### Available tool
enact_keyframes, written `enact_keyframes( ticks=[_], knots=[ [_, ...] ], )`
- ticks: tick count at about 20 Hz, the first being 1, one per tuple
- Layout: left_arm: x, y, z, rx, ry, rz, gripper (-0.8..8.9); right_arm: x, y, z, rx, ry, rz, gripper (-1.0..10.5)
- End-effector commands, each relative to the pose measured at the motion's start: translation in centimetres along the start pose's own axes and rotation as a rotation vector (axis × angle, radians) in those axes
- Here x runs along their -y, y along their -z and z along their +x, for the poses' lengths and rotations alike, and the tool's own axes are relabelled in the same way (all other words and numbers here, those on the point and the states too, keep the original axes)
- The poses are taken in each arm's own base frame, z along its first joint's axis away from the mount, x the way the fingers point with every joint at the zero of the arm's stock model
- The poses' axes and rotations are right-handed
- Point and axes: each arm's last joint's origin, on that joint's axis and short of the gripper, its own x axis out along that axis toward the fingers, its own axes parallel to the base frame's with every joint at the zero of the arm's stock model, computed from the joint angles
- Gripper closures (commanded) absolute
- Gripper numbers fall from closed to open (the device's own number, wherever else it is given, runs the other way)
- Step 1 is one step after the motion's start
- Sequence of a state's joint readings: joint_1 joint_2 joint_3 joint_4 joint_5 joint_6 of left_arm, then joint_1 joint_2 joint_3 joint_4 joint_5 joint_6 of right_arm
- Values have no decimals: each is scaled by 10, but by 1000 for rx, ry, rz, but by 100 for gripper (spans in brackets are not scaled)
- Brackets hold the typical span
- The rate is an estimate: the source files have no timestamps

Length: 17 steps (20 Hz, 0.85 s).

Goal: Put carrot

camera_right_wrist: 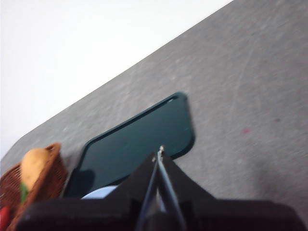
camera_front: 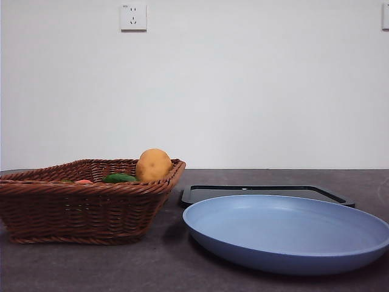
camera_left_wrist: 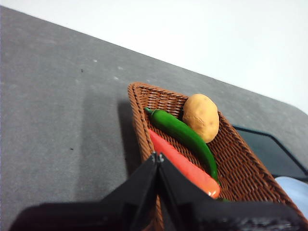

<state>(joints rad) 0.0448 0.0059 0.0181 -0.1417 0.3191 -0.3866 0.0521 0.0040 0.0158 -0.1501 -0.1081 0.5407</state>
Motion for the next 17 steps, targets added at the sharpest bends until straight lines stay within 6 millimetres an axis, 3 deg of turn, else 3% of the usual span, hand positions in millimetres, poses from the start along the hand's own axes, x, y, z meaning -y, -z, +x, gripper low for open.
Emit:
enact_keyframes(
  ticks=[1,9,17],
  knots=[
    [3,-7,-2,14,-10,-41,807,-3,-2,-1,-31,-13,22,943],
    [19,-43,-3,-60,-5,-78,807,-20,-28,-5,-149,17,18,943],
    [34,-86,19,-225,116,-95,807,-44,-66,-2,-319,47,-71,943]
  ],
)
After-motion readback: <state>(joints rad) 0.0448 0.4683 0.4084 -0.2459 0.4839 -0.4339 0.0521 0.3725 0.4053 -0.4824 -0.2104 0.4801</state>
